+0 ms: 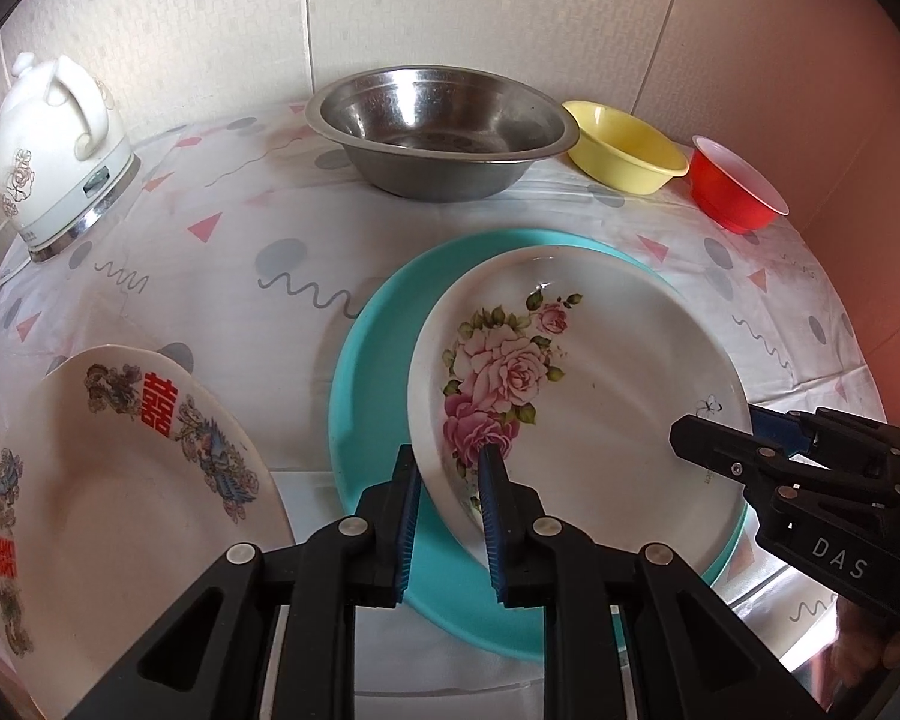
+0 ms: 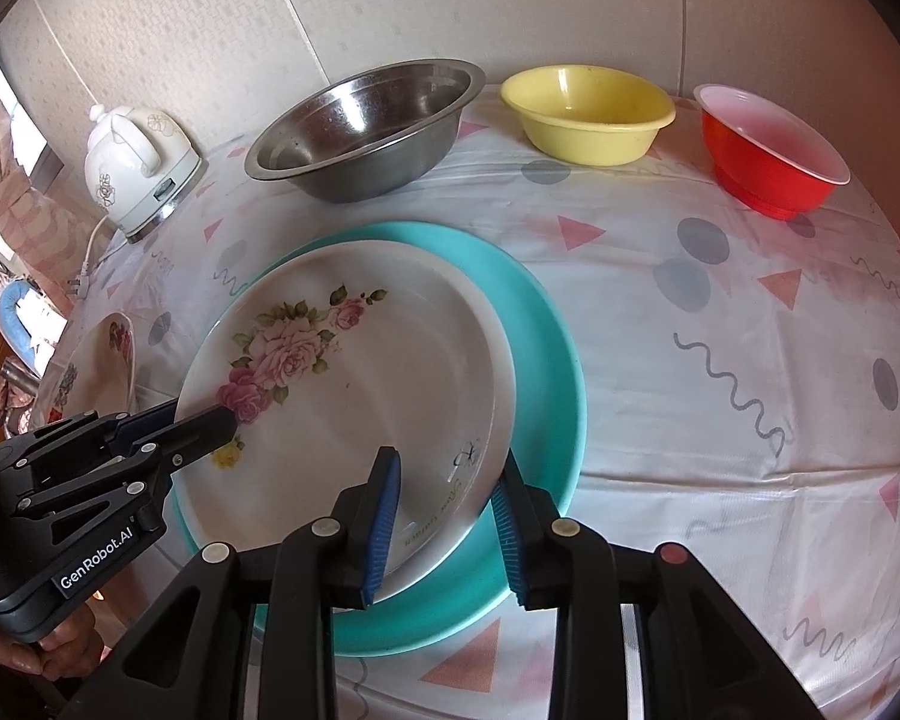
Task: Organize plates and bowls
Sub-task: 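Lift the floral plate and carry it over the teal plate, then lower the floral plate onto the teal plate and open the left gripper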
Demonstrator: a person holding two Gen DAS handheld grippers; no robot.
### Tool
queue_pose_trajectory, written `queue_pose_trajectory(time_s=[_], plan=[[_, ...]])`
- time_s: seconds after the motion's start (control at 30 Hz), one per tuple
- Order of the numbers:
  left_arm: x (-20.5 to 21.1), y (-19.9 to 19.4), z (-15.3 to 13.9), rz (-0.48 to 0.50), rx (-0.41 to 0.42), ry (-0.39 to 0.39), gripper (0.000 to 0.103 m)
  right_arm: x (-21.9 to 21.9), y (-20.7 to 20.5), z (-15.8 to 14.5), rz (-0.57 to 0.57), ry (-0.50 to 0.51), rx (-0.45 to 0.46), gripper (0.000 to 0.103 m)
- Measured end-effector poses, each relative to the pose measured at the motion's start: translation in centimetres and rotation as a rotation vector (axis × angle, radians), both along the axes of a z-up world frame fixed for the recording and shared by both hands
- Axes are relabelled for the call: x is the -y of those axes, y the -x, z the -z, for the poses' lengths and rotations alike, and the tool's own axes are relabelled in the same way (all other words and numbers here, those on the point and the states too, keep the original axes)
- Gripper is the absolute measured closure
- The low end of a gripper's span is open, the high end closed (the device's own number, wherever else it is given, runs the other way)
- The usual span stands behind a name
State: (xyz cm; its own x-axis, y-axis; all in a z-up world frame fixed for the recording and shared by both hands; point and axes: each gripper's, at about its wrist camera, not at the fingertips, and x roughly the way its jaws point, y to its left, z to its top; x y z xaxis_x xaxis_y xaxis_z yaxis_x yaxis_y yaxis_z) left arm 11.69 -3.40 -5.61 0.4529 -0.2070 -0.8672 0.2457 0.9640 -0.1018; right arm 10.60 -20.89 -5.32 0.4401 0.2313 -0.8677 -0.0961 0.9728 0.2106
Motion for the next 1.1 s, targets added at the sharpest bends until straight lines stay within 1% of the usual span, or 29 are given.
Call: queue_pose_trajectory(time_s=[0.13,0.3,0.4,0.43,0.5,0.57,0.7,0.73,0.93,1.1], plan=[[-0.1,0.1,0.0,-0.004,0.002,0.007,0.083,-0.4,0.2,0.0,-0.001,0.030,0.012,0.070],[-0.3,0.1,0.0,-0.011,-0.006,0.028,0.082,-0.8,0.3,-0.1,0.008,0.043,0.025,0.062],[-0.4,0.2,0.0,-0.020,-0.008,0.038,0.081,-1.4,0.4,-0.1,-0.007,0.081,0.032,0.059],[-0.4,0.2,0.0,-0.022,-0.007,0.038,0.081,-1.5,0.4,-0.1,-0.011,0.087,0.034,0.057],[-0.3,0.2,0.0,-0.024,-0.009,0.039,0.081,-1.7,0.5,-0.1,-0.014,0.078,0.033,0.047],[-0.3,0.2,0.0,-0.024,-0.011,0.042,0.080,-2.1,0.4,-0.1,-0.020,0.077,0.032,0.040],[-0.3,0.2,-0.1,-0.038,-0.004,0.036,0.080,-3.3,0.7,0.1,-0.045,0.140,0.047,0.032],[-0.4,0.2,-0.1,-0.044,-0.001,0.030,0.080,-3.3,0.7,0.1,-0.046,0.130,0.046,0.030],[-0.6,0.6,-0.7,-0.062,0.031,0.018,0.080,-3.3,0.9,0.1,-0.054,0.133,0.054,0.028],[-1.2,1.3,-2.2,-0.075,0.086,0.004,0.077,-2.0,0.9,-0.2,-0.016,0.054,0.032,0.028]])
